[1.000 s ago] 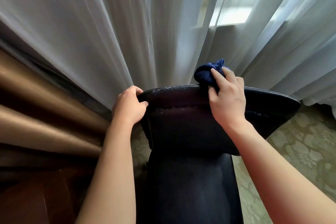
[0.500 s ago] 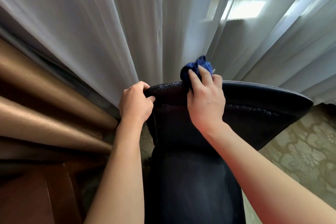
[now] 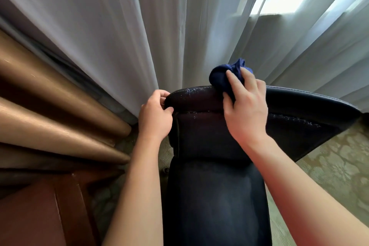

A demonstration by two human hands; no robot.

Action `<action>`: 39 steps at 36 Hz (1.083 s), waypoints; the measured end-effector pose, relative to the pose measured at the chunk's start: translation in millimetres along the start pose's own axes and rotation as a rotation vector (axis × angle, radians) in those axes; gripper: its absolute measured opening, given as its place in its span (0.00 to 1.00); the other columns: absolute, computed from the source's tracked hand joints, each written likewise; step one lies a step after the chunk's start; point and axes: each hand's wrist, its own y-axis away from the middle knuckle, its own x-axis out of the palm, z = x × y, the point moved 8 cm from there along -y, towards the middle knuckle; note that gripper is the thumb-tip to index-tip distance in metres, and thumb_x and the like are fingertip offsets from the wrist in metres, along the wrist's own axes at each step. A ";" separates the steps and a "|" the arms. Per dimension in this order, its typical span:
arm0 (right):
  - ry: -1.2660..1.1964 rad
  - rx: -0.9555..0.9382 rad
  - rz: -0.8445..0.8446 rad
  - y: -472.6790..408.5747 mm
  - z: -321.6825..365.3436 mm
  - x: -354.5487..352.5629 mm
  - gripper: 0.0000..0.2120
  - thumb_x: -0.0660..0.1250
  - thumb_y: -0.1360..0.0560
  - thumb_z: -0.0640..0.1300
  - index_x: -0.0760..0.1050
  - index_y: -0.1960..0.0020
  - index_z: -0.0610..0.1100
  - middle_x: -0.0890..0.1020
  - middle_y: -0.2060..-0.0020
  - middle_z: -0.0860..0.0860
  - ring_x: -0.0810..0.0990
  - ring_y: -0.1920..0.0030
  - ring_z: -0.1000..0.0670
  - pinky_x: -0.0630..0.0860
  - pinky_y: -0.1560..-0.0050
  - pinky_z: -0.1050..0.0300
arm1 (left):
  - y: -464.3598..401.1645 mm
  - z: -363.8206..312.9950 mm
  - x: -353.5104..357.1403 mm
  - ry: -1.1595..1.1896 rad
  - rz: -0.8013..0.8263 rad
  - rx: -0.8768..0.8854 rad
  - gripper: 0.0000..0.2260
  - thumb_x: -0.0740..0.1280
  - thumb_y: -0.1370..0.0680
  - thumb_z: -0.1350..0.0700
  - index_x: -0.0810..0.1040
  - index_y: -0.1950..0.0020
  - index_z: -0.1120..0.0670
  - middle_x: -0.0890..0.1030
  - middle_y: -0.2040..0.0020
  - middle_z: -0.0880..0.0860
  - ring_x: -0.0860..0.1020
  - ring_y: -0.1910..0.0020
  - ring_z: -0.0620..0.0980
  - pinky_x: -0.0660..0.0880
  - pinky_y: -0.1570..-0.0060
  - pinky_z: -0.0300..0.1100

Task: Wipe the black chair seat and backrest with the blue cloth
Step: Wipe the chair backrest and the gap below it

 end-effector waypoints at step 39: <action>0.109 -0.253 0.082 2.6 87.4 47.3 0.21 0.67 0.26 0.41 0.77 0.33 0.48 0.78 0.35 0.51 0.75 0.49 0.39 0.74 0.63 0.52 | -6.8 42.8 -2.8 0.319 -0.023 -0.189 0.08 0.81 0.31 0.54 0.82 0.59 0.48 0.85 0.62 0.48 0.84 0.62 0.47 0.82 0.56 0.45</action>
